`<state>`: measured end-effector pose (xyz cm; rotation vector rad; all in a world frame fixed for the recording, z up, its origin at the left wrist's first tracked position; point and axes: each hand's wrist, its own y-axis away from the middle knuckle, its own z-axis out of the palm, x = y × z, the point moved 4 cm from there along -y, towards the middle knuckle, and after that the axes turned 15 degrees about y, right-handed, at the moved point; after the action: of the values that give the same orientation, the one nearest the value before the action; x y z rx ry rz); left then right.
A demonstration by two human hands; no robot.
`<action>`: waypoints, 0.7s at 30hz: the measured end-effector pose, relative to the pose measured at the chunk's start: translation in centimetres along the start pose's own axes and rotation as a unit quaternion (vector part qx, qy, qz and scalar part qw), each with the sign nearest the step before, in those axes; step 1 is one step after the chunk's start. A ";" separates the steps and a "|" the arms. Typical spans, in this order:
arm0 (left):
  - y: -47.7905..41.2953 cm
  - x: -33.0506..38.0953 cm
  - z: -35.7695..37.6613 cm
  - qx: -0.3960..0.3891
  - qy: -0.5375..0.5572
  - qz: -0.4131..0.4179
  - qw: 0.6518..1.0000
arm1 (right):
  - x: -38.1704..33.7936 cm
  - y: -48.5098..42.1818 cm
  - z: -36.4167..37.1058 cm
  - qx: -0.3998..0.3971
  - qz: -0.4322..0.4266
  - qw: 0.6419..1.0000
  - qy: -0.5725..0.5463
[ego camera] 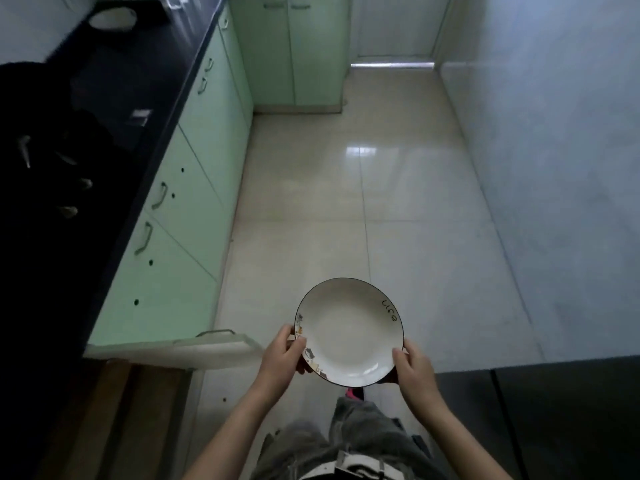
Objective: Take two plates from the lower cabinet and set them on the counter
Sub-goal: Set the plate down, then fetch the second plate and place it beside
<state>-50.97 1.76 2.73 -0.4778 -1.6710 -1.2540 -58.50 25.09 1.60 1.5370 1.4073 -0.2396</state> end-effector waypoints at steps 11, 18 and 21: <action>-19.5 10.1 0.0 0.067 0.034 0.005 0.997 | -15.6 -21.6 -2.2 -0.058 -0.057 0.996 0.030; -37.5 20.3 -2.0 0.068 0.053 0.015 0.996 | -26.9 -39.1 -1.5 -0.069 -0.068 0.994 0.040; -44.3 26.3 -1.9 0.046 0.060 0.031 0.997 | -31.8 -45.6 -3.0 -0.053 -0.066 0.996 0.042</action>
<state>-95.97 -23.33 2.40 -0.3883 -1.5942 -1.1332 -107.73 -0.97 1.82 1.3836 1.5661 -0.1797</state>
